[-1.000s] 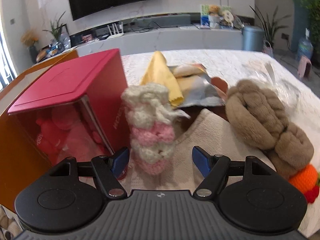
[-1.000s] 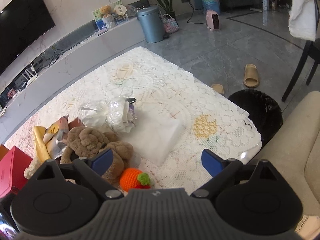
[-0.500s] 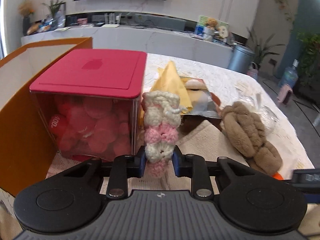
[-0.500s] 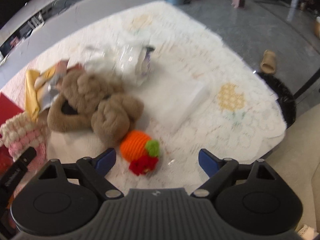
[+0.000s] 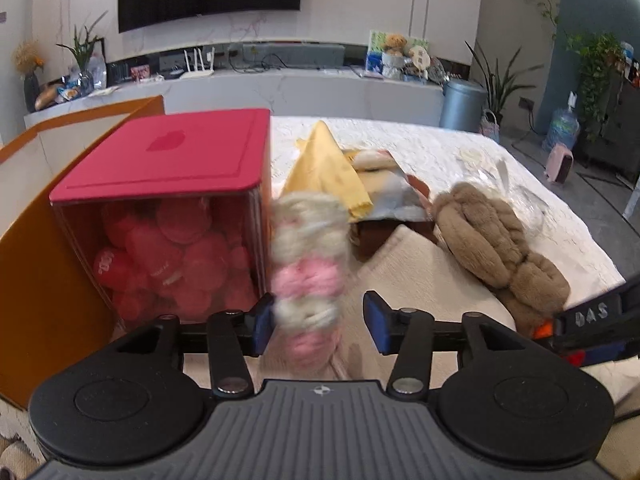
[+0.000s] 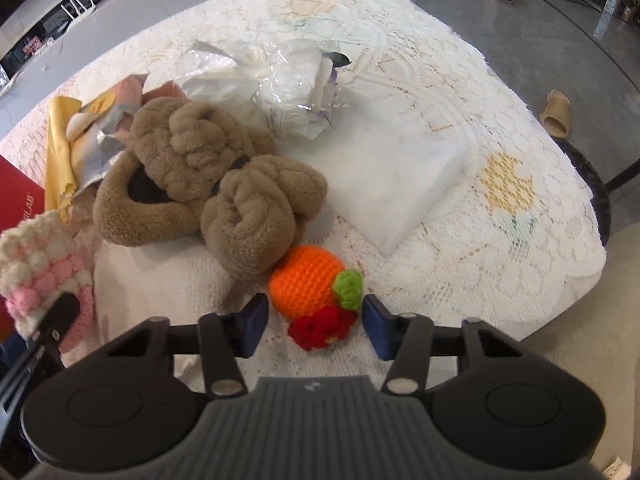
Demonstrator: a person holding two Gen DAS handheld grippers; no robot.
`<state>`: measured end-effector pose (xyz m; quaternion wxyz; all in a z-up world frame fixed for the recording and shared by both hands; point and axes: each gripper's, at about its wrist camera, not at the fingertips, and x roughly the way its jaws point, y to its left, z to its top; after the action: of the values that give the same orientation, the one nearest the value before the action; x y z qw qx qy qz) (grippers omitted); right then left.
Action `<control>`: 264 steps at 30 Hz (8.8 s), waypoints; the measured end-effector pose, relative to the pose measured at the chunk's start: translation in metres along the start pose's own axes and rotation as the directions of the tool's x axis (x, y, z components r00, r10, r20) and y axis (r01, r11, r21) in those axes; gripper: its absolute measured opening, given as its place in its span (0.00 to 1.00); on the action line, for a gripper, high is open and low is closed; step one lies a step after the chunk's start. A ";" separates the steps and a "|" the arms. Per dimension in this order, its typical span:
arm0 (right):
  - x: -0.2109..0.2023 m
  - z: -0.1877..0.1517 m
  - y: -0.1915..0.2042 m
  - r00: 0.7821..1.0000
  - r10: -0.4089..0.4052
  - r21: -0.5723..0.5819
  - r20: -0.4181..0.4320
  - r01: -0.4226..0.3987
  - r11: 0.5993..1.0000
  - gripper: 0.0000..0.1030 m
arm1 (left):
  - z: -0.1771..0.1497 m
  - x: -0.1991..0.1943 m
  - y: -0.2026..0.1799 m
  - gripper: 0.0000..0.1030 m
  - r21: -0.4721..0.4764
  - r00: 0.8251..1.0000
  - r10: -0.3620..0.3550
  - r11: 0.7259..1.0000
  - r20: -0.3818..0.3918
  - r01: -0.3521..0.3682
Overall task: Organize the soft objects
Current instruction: 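Grasp the pink-white crocheted toy with the left tool while the right tool grasps the orange carrot, then carry both toys into the orange box and open both tools to release, then withdraw both tools from the box back toward the plush toys, then grasp the edge of the cream fabric pad with the left tool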
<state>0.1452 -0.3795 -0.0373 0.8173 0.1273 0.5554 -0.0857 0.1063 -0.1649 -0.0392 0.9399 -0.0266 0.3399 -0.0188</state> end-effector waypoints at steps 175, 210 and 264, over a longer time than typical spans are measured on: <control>-0.126 -0.081 -0.006 0.898 -0.008 0.133 0.441 -0.056 0.990 0.73 | 0.008 -0.052 -0.009 0.88 0.259 0.974 -0.224 0.939 -0.034 0.225; -0.078 -0.071 -0.036 0.964 -0.007 0.238 0.267 -0.059 0.969 0.78 | -0.031 0.042 -0.044 0.91 0.364 0.951 -0.288 0.879 -0.115 0.310; -0.071 -0.068 -0.027 0.969 -0.014 0.212 0.248 -0.040 0.977 0.78 | -0.058 0.010 -0.057 0.15 0.529 0.975 -0.223 0.830 0.023 0.177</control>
<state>0.0513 -0.3849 0.0020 0.8624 0.2067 0.4352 -0.1551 0.0756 -0.2244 -0.0869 0.9178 0.1938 0.2774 -0.2078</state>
